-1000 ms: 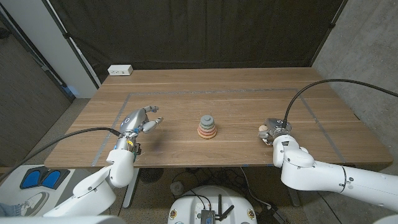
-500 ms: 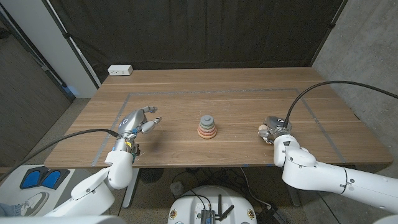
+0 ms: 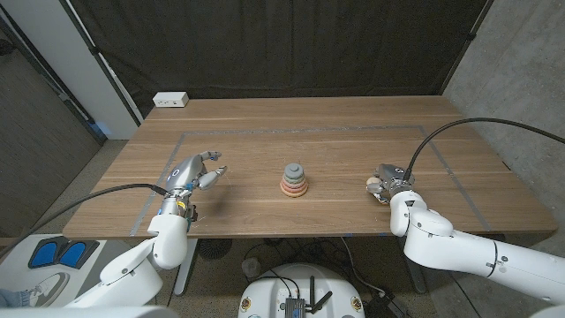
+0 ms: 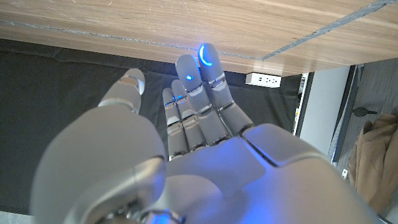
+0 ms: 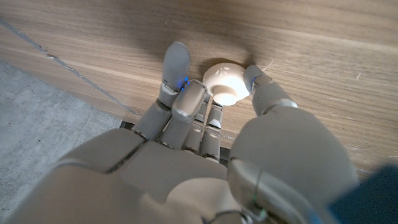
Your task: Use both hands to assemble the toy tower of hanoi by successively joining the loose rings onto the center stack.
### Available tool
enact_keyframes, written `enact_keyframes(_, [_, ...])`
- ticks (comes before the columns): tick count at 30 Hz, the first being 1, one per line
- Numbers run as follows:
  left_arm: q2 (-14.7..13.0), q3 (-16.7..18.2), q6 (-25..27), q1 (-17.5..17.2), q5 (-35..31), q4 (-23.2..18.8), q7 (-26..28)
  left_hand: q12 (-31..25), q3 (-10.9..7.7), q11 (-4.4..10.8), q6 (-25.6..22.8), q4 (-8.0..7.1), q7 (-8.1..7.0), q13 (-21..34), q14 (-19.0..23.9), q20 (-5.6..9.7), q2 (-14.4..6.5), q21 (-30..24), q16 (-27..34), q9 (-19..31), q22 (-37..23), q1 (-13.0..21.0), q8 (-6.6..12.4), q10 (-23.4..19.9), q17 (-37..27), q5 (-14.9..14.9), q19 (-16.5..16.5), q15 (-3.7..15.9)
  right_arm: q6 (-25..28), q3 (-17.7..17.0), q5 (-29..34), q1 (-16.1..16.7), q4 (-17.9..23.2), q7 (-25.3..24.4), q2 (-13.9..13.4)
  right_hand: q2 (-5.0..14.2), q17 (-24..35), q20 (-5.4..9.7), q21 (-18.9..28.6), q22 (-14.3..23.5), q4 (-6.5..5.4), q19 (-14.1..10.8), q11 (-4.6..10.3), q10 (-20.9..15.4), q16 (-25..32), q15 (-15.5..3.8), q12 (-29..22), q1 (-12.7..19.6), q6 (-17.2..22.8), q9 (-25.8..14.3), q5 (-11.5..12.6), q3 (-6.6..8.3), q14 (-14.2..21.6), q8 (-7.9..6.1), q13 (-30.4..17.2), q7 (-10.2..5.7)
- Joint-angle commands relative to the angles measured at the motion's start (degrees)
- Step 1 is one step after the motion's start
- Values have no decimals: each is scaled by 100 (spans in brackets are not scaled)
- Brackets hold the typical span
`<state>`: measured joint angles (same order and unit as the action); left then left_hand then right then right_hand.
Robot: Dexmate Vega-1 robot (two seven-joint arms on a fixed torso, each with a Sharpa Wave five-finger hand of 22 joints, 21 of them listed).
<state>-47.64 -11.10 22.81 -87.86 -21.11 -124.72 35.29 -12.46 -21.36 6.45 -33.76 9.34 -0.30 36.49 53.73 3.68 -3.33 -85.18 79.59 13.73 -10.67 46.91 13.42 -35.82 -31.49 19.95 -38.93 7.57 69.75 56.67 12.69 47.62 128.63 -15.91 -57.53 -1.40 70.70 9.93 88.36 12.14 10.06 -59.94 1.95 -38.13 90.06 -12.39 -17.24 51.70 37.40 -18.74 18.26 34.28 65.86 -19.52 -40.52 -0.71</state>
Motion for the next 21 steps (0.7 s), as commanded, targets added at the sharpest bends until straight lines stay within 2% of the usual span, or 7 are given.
enact_keyframes(1, [-11,51,45,-4,-19,-21,-31,24,-45,21,-39,26,9,15,14,809,21,3,-29,16,-13,13,-12,-55,-13,60,-43,507,-176,-232,141,161,-34,-62,88,227,22,272,-10,28,-8,-74,669,-815,-6,0,-11,295,212,-15,53,54,63,-32,-53,-197])
enact_keyframes(21, [-37,201,-35,-64,60,-5,-107,42,-108,15,-59,34,20,29,19,805,43,-3,-24,29,-22,24,-25,-70,-9,57,-39,507,-1,-184,496,-26,292,247,41,224,21,270,-30,47,-24,-92,685,-882,-28,1,32,350,256,-27,100,40,122,-48,-144,-186])
